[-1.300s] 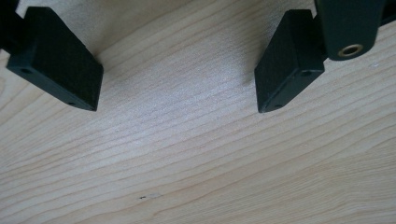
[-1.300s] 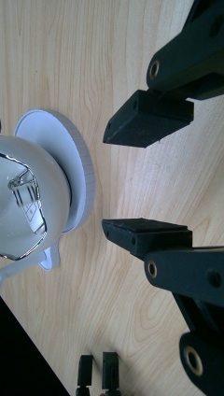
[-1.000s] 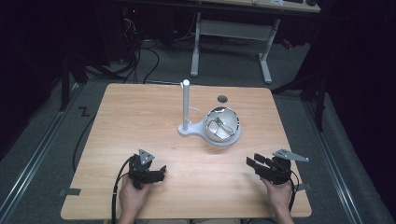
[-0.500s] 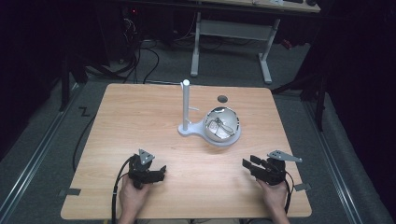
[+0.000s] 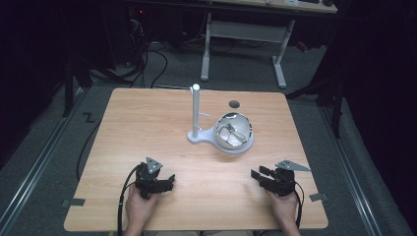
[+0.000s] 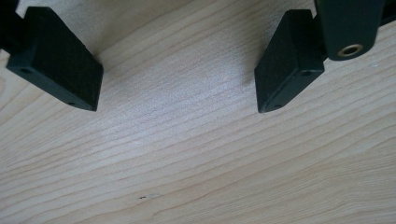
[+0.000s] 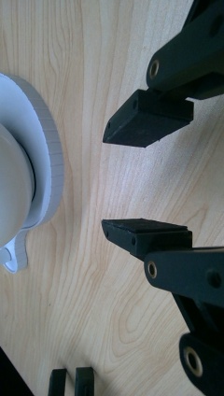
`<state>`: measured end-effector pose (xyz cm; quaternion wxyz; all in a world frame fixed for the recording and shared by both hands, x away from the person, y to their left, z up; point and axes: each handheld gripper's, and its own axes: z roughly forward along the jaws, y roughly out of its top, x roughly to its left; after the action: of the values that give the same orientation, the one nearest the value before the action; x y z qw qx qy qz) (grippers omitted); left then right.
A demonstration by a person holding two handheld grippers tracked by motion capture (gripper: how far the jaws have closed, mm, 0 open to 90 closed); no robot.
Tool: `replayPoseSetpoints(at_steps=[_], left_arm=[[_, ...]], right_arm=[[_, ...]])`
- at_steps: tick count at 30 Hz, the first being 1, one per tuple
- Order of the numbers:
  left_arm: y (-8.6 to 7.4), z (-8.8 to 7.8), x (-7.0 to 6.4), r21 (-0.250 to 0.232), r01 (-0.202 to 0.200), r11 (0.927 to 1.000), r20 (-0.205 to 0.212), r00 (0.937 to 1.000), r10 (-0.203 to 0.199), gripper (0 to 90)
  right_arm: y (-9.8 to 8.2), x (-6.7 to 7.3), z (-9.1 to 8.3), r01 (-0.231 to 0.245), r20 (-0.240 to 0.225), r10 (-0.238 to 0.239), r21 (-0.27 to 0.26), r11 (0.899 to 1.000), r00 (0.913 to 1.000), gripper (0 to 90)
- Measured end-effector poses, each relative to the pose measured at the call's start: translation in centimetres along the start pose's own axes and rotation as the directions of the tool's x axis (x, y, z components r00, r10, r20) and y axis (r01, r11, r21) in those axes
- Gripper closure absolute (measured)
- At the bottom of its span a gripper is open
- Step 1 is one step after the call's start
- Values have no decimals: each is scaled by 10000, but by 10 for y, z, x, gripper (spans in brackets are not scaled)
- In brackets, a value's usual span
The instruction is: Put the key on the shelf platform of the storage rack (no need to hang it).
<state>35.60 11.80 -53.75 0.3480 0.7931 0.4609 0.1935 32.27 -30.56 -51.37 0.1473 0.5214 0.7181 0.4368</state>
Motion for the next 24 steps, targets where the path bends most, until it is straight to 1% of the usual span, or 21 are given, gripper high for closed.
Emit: replayPoseSetpoints(at_steps=[3,10,17,23,24], left_arm=[[0,0,0,12,-7,10000,12,10000,7,158],[0,0,0,11,-5,10000,10,10000,5,158],[0,0,0,10,-5,10000,10,10000,5,158],[0,0,0,11,1,10000,9,10000,-1,158],[0,0,0,12,4,10000,5,10000,-4,158]], right_arm=[[-2,1,3,114,122,-115,88,9999,9999,520],[-6,3,10,113,140,-118,390,9992,9998,510],[-9,6,14,298,200,-311,599,9978,9993,503],[-10,11,19,682,412,-722,904,9936,9965,493],[-10,10,20,830,446,-874,927,9922,9952,488]])
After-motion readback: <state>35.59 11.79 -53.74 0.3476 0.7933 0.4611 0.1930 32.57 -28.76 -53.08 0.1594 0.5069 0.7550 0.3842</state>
